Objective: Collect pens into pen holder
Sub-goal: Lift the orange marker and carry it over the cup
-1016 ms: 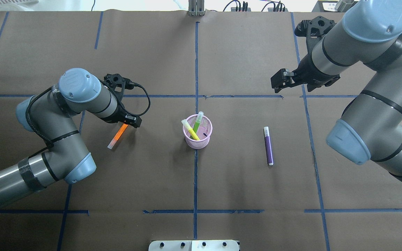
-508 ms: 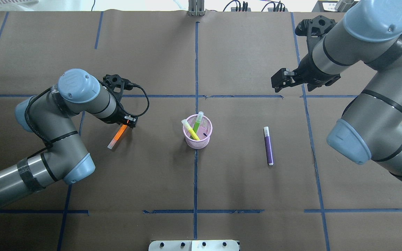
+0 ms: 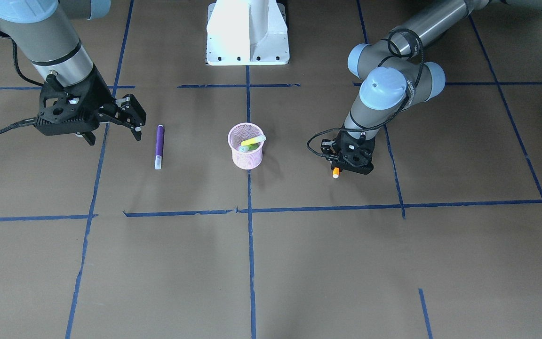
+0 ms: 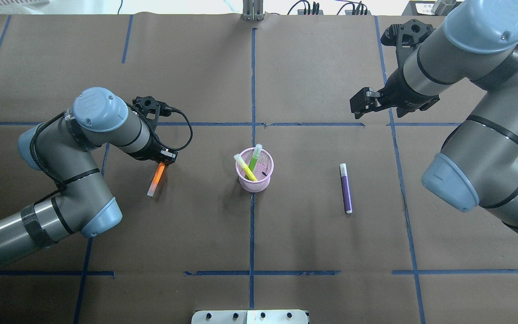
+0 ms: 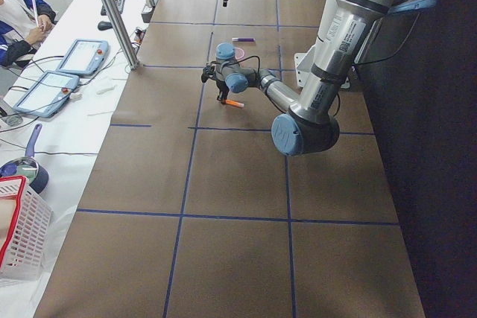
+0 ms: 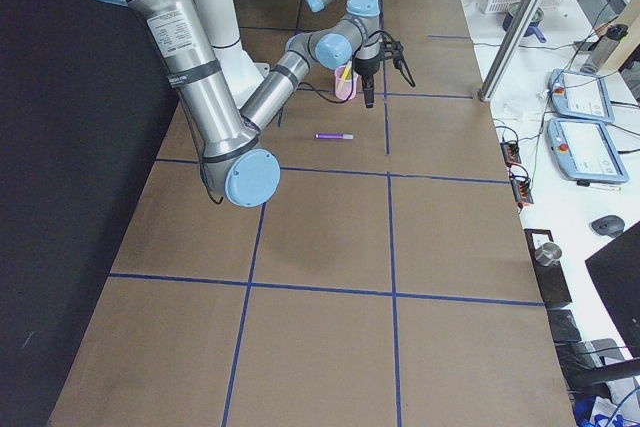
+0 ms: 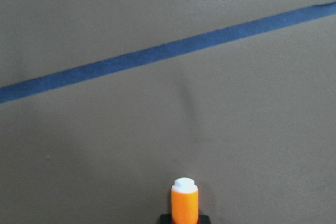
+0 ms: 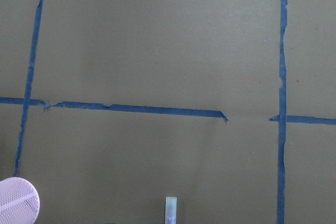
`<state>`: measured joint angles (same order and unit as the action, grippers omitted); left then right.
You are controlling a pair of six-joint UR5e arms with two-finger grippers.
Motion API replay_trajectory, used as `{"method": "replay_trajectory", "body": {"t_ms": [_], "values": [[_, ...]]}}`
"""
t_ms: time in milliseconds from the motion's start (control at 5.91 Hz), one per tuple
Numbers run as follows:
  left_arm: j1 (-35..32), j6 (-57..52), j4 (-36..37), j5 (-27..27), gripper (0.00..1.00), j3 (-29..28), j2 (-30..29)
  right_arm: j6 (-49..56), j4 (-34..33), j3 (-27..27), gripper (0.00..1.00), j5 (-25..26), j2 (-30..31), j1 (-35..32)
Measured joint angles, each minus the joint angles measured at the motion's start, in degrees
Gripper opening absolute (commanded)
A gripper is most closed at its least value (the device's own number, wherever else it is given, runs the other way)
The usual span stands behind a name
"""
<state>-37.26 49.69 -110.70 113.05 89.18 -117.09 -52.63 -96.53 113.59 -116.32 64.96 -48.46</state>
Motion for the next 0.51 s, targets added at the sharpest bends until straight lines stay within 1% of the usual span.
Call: {"method": "replay_trajectory", "body": {"t_ms": [339, 508], "values": [[-0.73, 1.21, -0.12, -0.23, 0.00, 5.33, -0.04, 0.26, -0.17, -0.15, 1.00, -1.97, 0.65, -0.79], [-0.93, 2.87, -0.77, -1.78, 0.00, 9.13, -0.22, 0.29, -0.17, -0.22, 1.00, -3.83, 1.69, -1.73]]}}
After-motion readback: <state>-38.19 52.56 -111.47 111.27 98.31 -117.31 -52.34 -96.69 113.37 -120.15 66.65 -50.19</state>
